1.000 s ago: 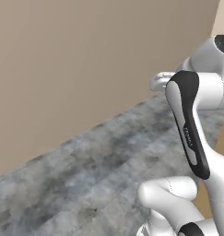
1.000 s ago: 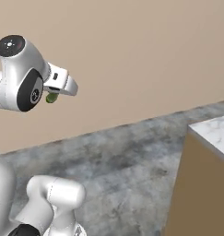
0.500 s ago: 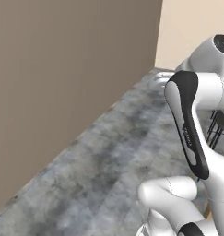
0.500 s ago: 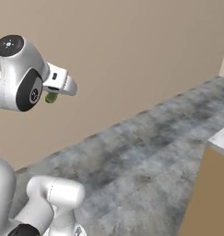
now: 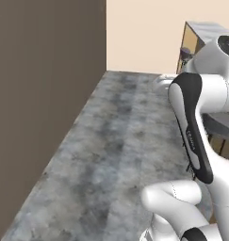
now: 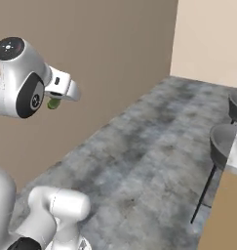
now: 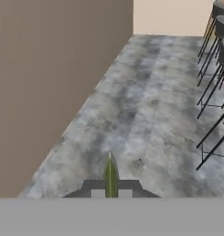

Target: There is a bowl on the dining counter. Grab a lemon wedge from the fridge and place it in the bowl. Then get the liquor bottle and glass cup from the cabinet and place them next to the bowl.

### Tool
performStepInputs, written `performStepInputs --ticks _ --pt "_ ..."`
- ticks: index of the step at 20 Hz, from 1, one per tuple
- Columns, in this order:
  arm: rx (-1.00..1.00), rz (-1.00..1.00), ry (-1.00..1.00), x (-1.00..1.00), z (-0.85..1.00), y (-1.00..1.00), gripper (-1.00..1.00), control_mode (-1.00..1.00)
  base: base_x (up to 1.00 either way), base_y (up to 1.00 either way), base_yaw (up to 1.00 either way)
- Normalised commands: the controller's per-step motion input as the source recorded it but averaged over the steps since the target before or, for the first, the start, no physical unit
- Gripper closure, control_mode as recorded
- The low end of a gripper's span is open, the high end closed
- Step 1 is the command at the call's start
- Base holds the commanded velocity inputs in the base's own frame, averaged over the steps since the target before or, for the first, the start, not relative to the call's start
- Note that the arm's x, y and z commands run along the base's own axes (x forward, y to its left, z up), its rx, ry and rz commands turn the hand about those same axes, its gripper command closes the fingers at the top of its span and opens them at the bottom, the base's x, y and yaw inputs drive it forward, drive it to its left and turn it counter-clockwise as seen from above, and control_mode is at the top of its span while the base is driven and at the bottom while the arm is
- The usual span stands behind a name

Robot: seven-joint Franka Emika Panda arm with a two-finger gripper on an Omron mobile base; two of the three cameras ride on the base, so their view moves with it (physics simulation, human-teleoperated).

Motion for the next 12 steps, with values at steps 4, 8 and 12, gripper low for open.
performStepInputs --ticks 4,8,12 --pt "0.0 0.0 0.0 0.0 0.0 0.0 1.0 1.0 0.94 0.23 -0.54" --pt "0.0 0.0 0.0 0.0 0.0 0.0 1.0 1.0 0.91 0.22 -0.56" --pt "0.0 0.0 0.0 0.0 0.0 0.0 1.0 1.0 0.82 0.3 -0.59"
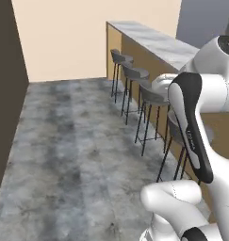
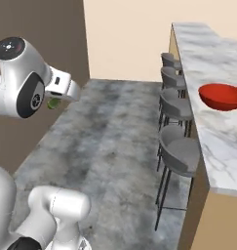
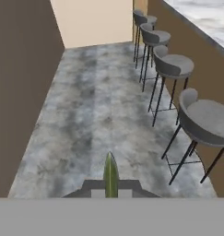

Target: There is a bowl on the dining counter. Grab a lemon wedge from the fridge and place it in the bowl. Then get the liquor bottle and glass cup from the cabinet and place them next to the bowl.

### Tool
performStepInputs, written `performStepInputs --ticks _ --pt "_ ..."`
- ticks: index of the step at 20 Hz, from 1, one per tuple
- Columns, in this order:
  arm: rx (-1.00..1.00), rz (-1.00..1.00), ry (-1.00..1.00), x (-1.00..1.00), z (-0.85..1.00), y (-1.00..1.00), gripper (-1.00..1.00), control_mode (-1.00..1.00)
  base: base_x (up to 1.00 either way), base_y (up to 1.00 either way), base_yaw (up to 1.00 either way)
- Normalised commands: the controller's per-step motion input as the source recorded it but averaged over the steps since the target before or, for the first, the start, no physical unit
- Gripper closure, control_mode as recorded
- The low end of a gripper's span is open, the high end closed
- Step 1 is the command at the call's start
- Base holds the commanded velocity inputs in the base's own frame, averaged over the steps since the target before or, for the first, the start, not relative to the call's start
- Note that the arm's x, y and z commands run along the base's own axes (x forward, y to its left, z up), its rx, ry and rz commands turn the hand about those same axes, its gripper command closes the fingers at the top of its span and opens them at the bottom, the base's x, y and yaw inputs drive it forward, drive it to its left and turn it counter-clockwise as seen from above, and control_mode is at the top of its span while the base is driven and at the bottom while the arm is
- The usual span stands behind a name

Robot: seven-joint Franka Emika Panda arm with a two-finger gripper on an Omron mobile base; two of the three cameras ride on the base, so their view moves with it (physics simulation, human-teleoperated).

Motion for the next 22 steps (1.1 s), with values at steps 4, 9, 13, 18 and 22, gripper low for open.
performStepInputs --ticks 4,9,13,18,22 --pt "0.0 0.0 0.0 0.0 0.0 0.0 1.0 1.0 0.69 0.39 -0.61" --pt "0.0 0.0 0.0 0.0 0.0 0.0 1.0 1.0 0.55 0.42 -0.63" --pt "0.0 0.0 0.0 0.0 0.0 0.0 1.0 1.0 0.45 0.41 -0.66" --pt "0.0 0.0 0.0 0.0 0.0 0.0 1.0 1.0 0.33 0.45 -0.67" --pt "0.0 0.0 0.0 0.0 0.0 0.0 1.0 1.0 0.28 0.43 -0.66"
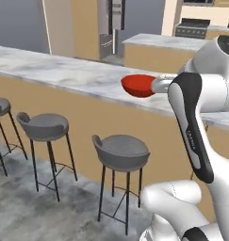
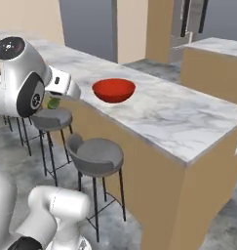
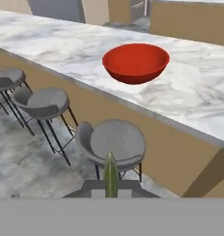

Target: There is a bowl on the dining counter. Grab a lemon wedge from the fridge and place it in the bowl. Then get the liquor bottle and glass cup from the cabinet and place them next to the bowl.

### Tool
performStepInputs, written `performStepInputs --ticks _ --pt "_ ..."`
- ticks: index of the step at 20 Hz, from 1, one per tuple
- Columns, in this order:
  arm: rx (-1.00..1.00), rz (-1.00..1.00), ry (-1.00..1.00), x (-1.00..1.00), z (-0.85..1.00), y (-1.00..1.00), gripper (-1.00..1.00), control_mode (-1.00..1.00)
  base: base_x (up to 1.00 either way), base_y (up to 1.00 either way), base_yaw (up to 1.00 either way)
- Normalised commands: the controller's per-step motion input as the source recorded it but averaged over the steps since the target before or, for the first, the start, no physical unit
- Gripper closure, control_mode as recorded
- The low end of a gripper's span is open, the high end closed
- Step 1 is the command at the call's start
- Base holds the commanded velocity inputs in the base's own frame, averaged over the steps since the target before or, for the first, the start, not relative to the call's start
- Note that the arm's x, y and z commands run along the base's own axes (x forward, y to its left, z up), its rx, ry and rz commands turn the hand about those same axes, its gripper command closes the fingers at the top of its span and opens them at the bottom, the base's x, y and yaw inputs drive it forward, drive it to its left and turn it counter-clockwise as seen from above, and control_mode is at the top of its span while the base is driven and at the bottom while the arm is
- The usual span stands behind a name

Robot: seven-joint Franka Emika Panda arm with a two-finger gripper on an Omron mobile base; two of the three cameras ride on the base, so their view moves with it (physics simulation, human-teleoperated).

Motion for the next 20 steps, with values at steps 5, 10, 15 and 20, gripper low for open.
performStepInputs --ticks 5,10,15,20 --pt "0.0 0.0 0.0 0.0 0.0 0.0 1.0 1.0 0.3 0.4 -0.65" --pt "0.0 0.0 0.0 0.0 0.0 0.0 1.0 1.0 0.23 0.52 -0.58" --pt "0.0 -0.15 -0.01 0.18 0.0 0.42 1.0 -1.0 0.07 0.3 -0.16" --pt "0.0 -0.14 -0.03 0.59 0.0 0.55 1.0 -1.0 0.0 0.0 0.0"
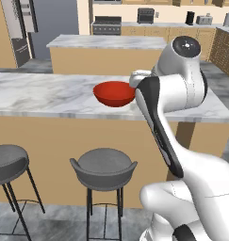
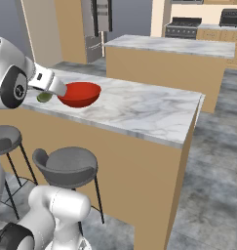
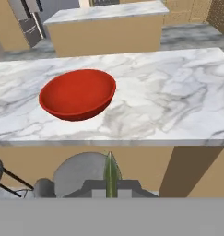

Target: There is a bowl on the dining counter. Grab a lemon wedge from the fridge and place it in the bowl. Then get the liquor bottle and glass cup from the cabinet and place them next to the bowl.

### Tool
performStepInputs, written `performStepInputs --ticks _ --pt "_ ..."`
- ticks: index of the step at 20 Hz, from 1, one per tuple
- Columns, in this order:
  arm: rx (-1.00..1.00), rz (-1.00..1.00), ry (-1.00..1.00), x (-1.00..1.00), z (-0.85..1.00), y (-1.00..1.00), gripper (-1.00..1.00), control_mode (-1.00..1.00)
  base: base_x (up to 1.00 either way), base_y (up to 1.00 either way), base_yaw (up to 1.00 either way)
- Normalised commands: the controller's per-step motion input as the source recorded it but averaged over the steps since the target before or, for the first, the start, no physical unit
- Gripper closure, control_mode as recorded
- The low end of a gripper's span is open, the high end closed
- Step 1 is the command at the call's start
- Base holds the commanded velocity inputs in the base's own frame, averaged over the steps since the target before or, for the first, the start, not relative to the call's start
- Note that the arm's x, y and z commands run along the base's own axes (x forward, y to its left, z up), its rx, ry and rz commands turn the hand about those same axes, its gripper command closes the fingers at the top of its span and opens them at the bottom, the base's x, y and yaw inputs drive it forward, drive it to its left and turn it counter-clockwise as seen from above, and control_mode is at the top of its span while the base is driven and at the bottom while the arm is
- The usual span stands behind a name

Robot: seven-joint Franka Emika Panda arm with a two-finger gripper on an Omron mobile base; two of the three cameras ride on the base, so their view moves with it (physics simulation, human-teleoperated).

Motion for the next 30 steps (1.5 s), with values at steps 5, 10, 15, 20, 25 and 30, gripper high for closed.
performStepInputs --ticks 5,10,15,20,25,30 --pt "0.0 -0.14 0.0 0.87 0.0 0.14 1.0 -1.0 0.0 0.0 0.0" --pt "0.0 -0.12 0.01 0.81 0.0 0.0 1.0 -1.0 0.0 0.0 0.0" --pt "0.02 -0.09 0.05 0.69 -0.06 0.0 1.0 -1.0 0.0 0.0 0.0" --pt "0.07 -0.01 0.11 0.84 -0.24 0.0 1.0 -1.0 0.0 0.0 0.0" --pt "0.09 0.0 0.09 0.88 -0.41 0.0 1.0 -1.0 0.0 0.0 0.0" --pt "0.05 0.0 0.04 0.68 -0.4 0.05 1.0 -1.0 0.0 0.0 0.0"
